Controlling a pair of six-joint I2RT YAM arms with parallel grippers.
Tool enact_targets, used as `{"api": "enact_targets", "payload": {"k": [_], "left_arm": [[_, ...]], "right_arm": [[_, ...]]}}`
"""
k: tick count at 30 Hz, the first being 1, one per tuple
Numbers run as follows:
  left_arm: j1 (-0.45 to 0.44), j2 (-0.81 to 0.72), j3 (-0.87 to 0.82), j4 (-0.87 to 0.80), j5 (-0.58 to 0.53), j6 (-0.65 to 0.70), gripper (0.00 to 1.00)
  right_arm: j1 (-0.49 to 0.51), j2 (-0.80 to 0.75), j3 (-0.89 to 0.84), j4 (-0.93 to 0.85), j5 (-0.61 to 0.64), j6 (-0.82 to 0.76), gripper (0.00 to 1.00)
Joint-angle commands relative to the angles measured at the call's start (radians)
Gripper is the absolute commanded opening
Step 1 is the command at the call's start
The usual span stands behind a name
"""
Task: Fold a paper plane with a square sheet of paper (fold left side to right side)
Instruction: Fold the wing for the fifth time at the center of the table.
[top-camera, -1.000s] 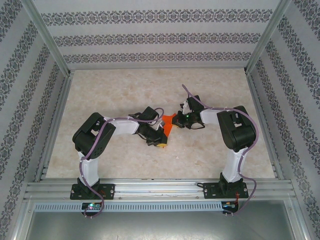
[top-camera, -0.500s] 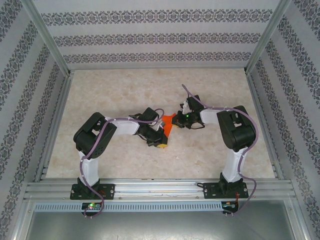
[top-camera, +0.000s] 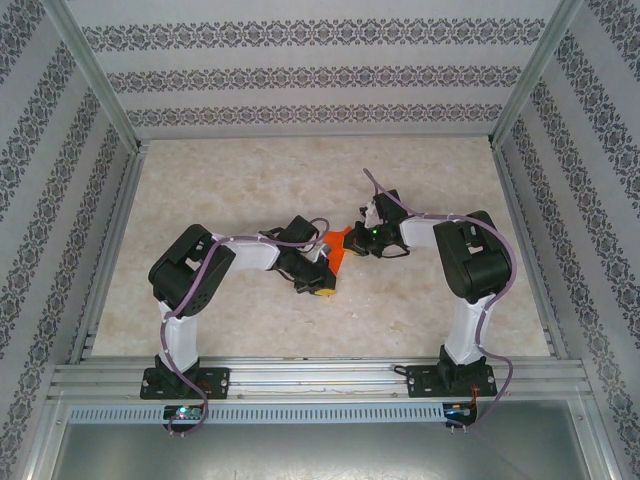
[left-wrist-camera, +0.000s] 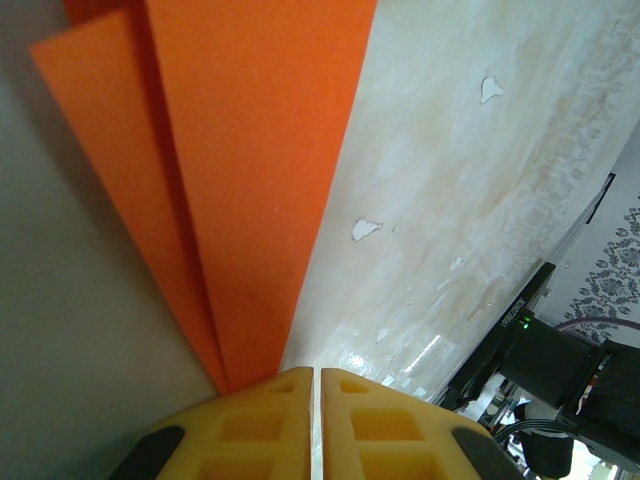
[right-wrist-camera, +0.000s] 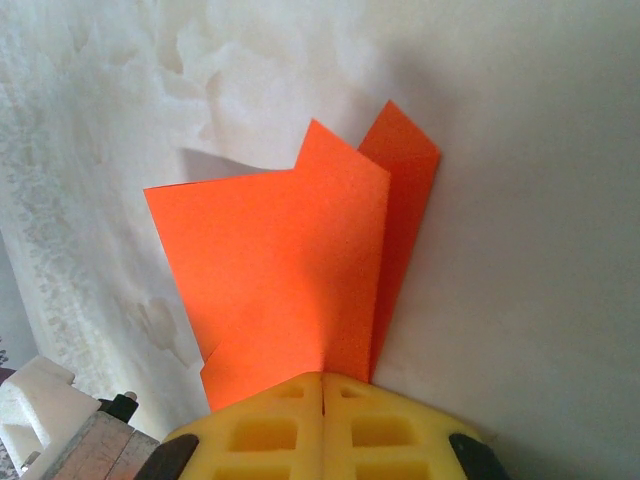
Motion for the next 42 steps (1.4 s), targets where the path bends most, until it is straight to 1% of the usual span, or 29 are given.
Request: {"api": "enact_targets", "payload": {"k": [1, 14, 22, 26, 36, 42], "left_arm": [[-0.027, 0.029, -0.010, -0.007, -0.003, -0.012, 0.11], [-0.052, 0.037, -0.001, -0.084, -0.043, 0.016, 0.11], [-0.070, 0.012, -0.019, -0.132, -0.074, 0.030, 0.11], [-0.074, 0.001, -0.045, -0.115, -0.064, 0.016, 0.11], [-0.076, -0.029, -0.122, -0.003, -0.011, -0.046, 0.11], [-0.075, -0.059, -0.131, -0.003, -0.024, -0.044, 0.11]], "right_arm": [[0.028, 0.080, -0.026, -0.114, 0.117, -0.026, 0.00], [0.028, 0.080, -0.015, -0.151, 0.141, -0.041, 0.00], [0.027, 0.084, -0.016, -0.162, 0.151, -0.046, 0.00], [0.026, 0.090, -0.018, -0.160, 0.148, -0.046, 0.00], [0.025, 0.095, -0.017, -0.157, 0.143, -0.043, 0.00], [0.027, 0.098, -0.015, -0.157, 0.139, -0.041, 0.00]]}}
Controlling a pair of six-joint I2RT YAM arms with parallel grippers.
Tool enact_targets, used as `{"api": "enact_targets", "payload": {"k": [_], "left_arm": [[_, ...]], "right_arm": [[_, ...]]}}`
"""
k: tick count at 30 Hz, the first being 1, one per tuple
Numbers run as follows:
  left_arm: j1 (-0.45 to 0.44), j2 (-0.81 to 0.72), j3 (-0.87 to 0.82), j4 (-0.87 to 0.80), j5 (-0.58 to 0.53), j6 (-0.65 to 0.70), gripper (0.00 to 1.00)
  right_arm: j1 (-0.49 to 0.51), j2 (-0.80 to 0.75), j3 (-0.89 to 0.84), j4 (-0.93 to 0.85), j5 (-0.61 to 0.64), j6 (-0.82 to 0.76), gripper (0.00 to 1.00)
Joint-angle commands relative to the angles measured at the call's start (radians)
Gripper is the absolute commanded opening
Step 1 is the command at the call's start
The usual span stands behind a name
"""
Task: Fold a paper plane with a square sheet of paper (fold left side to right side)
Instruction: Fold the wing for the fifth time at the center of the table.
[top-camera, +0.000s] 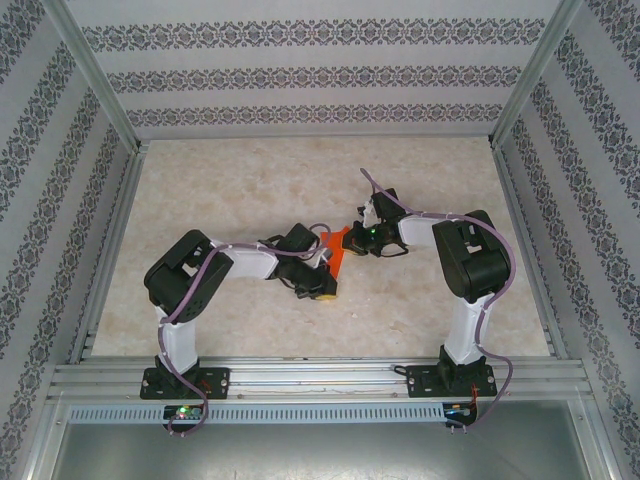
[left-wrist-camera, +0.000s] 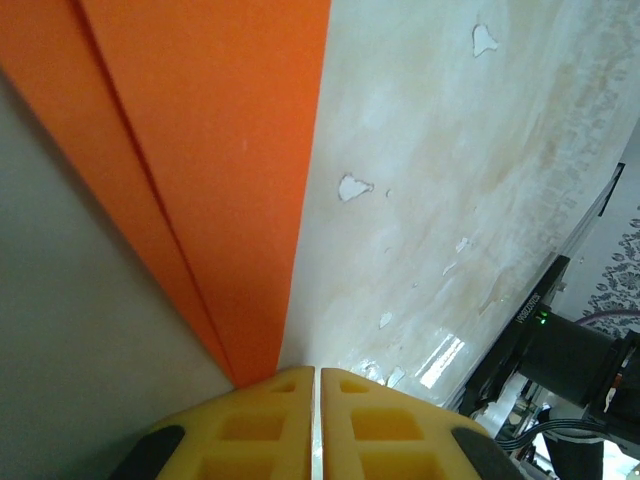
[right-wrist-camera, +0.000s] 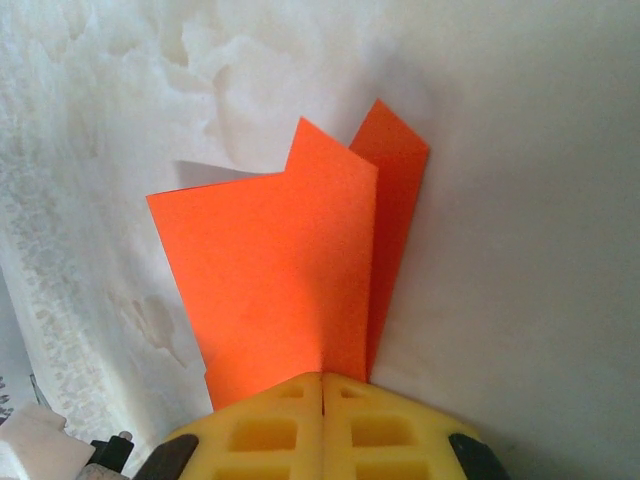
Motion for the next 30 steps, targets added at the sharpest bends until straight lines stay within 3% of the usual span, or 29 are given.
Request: {"api": "enact_targets", "payload": {"k": [1, 11, 22, 30], "left_arm": [[-0.034, -0.019, -0.037, -0.108, 0.010, -0.020, 0.11], [0.027, -0.106, 0.064, -0.148, 0.006, 0.014, 0.11], [0.050, 0.076, 0.296, -0.271, -0.021, 0.130, 0.11], [0.054, 0.140, 0.332, -0.300, -0.040, 0.156, 0.11]], "right_arm": [[0.018, 0.088, -0.041, -0.123, 0.129, -0.013, 0.00], [0.020, 0.081, -0.036, -0.124, 0.126, -0.010, 0.00], [0.023, 0.082, -0.031, -0.129, 0.131, -0.008, 0.00], [0.023, 0.083, -0.024, -0.139, 0.135, -0.012, 0.00]]}}
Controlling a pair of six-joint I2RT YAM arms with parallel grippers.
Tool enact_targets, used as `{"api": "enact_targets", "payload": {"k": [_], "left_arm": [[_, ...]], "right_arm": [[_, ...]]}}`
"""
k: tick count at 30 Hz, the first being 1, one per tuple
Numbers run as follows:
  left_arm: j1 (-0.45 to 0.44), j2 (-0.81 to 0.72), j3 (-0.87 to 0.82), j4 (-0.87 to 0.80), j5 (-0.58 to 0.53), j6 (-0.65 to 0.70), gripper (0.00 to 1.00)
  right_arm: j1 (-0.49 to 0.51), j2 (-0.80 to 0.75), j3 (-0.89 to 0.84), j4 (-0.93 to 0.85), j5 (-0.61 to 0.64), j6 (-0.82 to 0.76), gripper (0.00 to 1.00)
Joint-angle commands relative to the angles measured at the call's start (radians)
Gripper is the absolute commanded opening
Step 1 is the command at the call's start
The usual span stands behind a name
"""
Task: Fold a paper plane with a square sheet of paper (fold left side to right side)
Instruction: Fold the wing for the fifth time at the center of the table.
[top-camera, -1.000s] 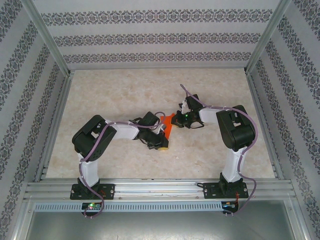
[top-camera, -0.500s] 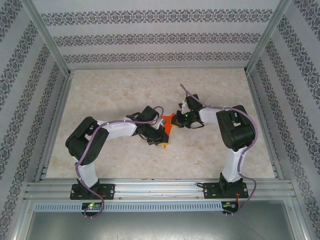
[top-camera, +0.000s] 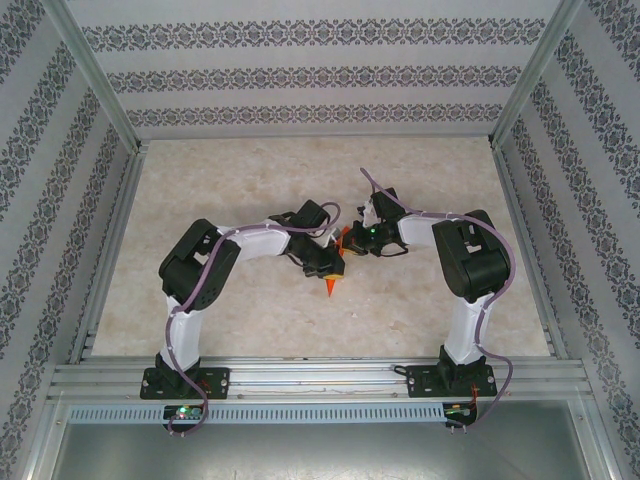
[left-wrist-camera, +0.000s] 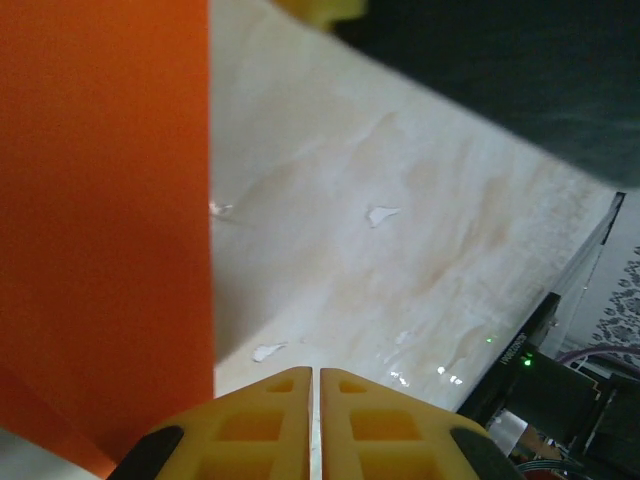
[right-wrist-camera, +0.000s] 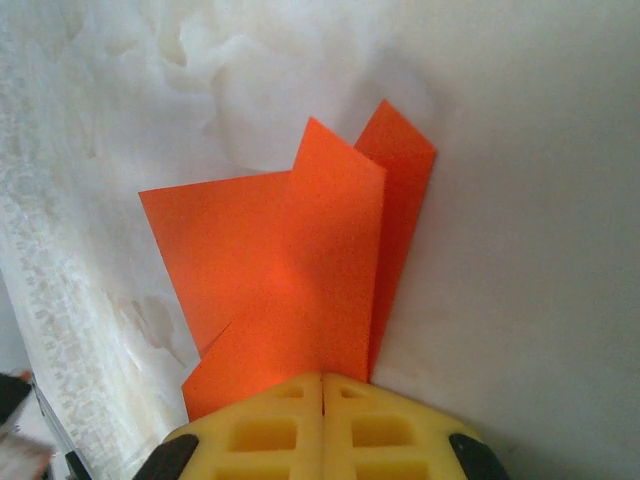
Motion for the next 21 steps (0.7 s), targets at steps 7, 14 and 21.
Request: {"api": "enact_targets", "payload": {"k": [7, 14, 21], "left_arm": [[0.011, 0.022, -0.041, -0.011, -0.002, 0.022, 0.11], [0.010, 0.035, -0.080, 0.012, 0.009, 0.009, 0.11], [-0.002, 0.017, -0.123, 0.010, 0.005, 0.006, 0.11]], "right_arm": [[0.024, 0.084, -0.032, -0.132, 0.142, -0.016, 0.00], [0.024, 0.086, -0.026, -0.150, 0.154, -0.024, 0.00], [0.024, 0.089, -0.023, -0.162, 0.162, -0.029, 0.00]]}}
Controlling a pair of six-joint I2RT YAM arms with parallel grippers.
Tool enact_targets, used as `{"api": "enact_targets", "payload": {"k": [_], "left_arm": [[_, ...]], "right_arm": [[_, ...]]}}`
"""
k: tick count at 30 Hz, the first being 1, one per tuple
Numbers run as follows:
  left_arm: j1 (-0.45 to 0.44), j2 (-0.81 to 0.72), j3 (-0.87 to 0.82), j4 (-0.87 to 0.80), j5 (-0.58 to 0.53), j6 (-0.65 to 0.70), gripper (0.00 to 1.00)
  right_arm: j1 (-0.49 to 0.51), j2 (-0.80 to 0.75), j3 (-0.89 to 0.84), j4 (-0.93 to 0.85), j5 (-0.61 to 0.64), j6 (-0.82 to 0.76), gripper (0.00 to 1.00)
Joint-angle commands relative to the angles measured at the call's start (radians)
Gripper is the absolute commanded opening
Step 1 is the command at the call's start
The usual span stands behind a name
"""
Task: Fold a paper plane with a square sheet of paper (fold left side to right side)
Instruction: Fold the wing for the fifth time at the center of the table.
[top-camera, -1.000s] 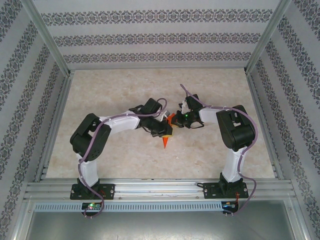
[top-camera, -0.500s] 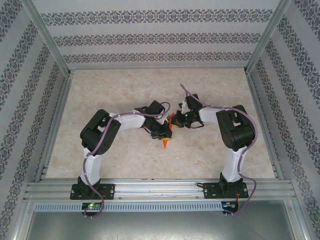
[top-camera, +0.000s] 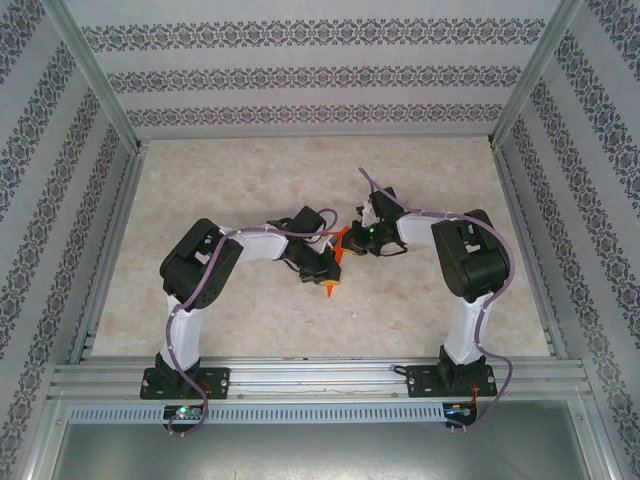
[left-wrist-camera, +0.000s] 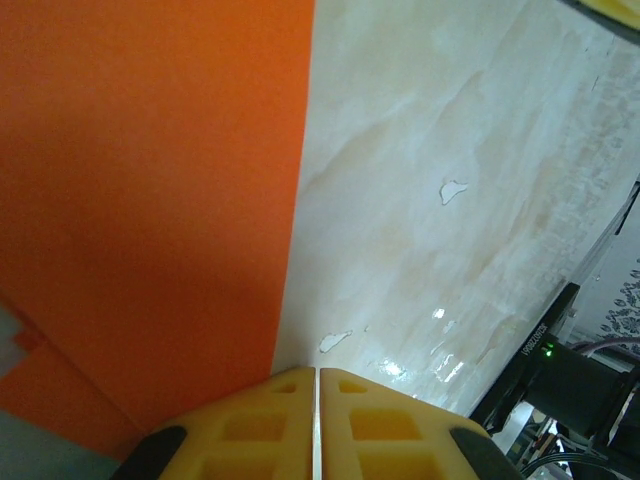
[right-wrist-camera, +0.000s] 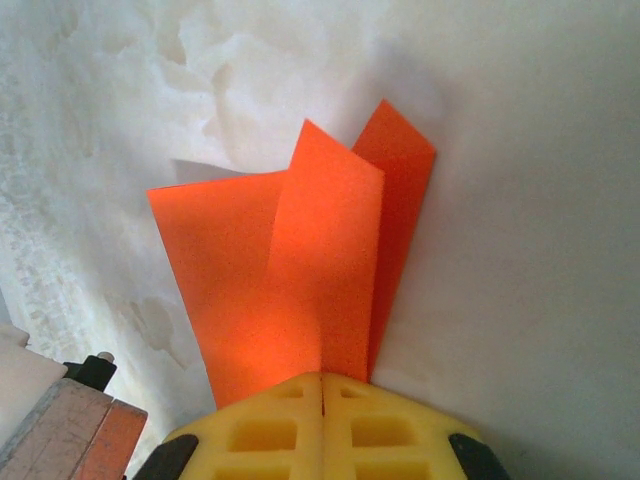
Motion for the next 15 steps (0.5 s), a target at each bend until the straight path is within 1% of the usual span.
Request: {"api": "enact_targets", "payload": {"k": [1, 15], "left_arm": [[-0.008, 0.005, -0.057, -0.046, -0.023, -0.006, 0.11], [-0.044, -0.055, -0.105, -0.125, -0.052, 0.010, 0.11]], "right_arm": [[0.018, 0.086, -0.040, -0.141, 0.151, -0.029, 0.00], [0.018, 0.087, -0.034, -0.156, 0.157, -0.038, 0.00]]}}
